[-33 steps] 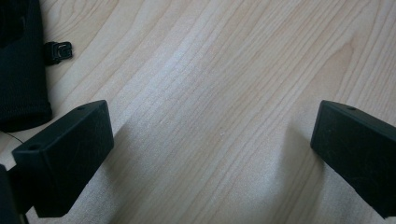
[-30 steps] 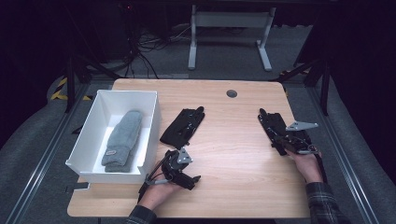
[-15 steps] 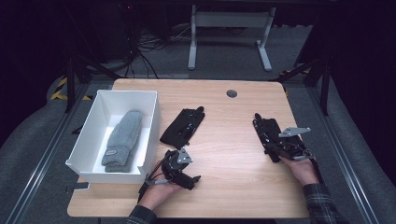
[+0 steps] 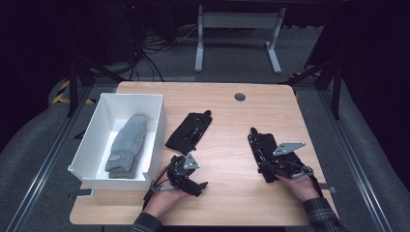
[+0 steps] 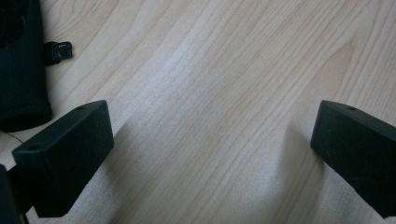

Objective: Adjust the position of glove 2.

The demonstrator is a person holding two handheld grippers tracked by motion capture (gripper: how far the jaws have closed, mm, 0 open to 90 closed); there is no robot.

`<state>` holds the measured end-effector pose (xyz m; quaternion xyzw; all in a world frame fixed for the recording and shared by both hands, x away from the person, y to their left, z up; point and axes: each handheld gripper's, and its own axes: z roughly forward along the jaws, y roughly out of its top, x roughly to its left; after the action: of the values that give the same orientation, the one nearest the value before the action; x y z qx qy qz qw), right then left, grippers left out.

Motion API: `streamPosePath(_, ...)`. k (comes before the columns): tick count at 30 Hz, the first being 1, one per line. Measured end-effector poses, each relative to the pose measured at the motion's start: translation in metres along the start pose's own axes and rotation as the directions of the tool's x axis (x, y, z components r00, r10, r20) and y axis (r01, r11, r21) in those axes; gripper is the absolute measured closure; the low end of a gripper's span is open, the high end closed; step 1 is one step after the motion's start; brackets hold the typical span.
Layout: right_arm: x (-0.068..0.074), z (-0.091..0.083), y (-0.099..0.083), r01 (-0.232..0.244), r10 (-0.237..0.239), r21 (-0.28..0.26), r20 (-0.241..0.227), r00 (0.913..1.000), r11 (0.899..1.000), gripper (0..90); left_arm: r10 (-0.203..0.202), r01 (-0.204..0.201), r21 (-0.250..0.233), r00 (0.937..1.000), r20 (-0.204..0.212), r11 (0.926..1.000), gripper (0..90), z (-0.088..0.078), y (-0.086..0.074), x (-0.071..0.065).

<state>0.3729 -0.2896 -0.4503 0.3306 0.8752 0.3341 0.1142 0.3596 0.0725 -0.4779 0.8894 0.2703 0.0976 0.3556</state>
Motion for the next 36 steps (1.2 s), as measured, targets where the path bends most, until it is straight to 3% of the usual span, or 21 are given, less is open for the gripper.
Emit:
streamPosePath(8,0.025,0.006,0.004,0.026,-0.026,-0.007,-0.075,0.9968,1.000,90.0,0.000,0.000,0.000,1.0000,0.000,1.0000,0.0,0.000,0.000,0.000)
streamPosePath(15,0.050,0.012,0.007,0.066,-0.067,-0.009,-0.139,0.9881,0.998,90.0,-0.002,0.002,-0.001,1.0000,0.000,1.0000,0.0,0.000,0.000,0.000)
streamPosePath(20,0.067,0.013,0.008,0.111,-0.111,-0.006,-0.163,0.9803,0.994,90.0,0.000,0.000,0.001,1.0000,0.000,1.0000,0.0,0.000,0.000,0.000)
streamPosePath(22,0.068,0.013,0.009,0.115,-0.114,-0.008,-0.165,0.9796,0.993,90.0,0.001,-0.001,0.000,1.0000,0.000,1.0000,0.0,0.000,0.000,0.000)
streamPosePath(23,0.069,0.012,0.010,0.118,-0.119,-0.019,-0.168,0.9785,0.993,85.8,-0.001,0.001,-0.001,1.0000,0.000,1.0000,0.0,0.000,0.000,0.000)
streamPosePath(27,0.062,0.002,0.013,0.103,-0.110,-0.059,-0.130,0.9854,0.993,72.8,-0.001,0.001,-0.001,1.0000,0.000,1.0000,0.0,0.000,0.000,0.000)
streamPosePath(32,0.043,-0.009,0.008,0.039,-0.044,-0.108,-0.052,0.9977,0.993,52.8,-0.017,0.017,-0.010,0.9998,-0.011,0.9998,3.0,-0.001,-0.001,0.000)
streamPosePath(36,0.027,-0.016,-0.001,0.011,-0.008,-0.119,0.026,0.9996,0.993,40.9,-0.022,0.022,-0.016,0.9996,-0.016,0.9996,15.9,-0.004,0.002,-0.001)
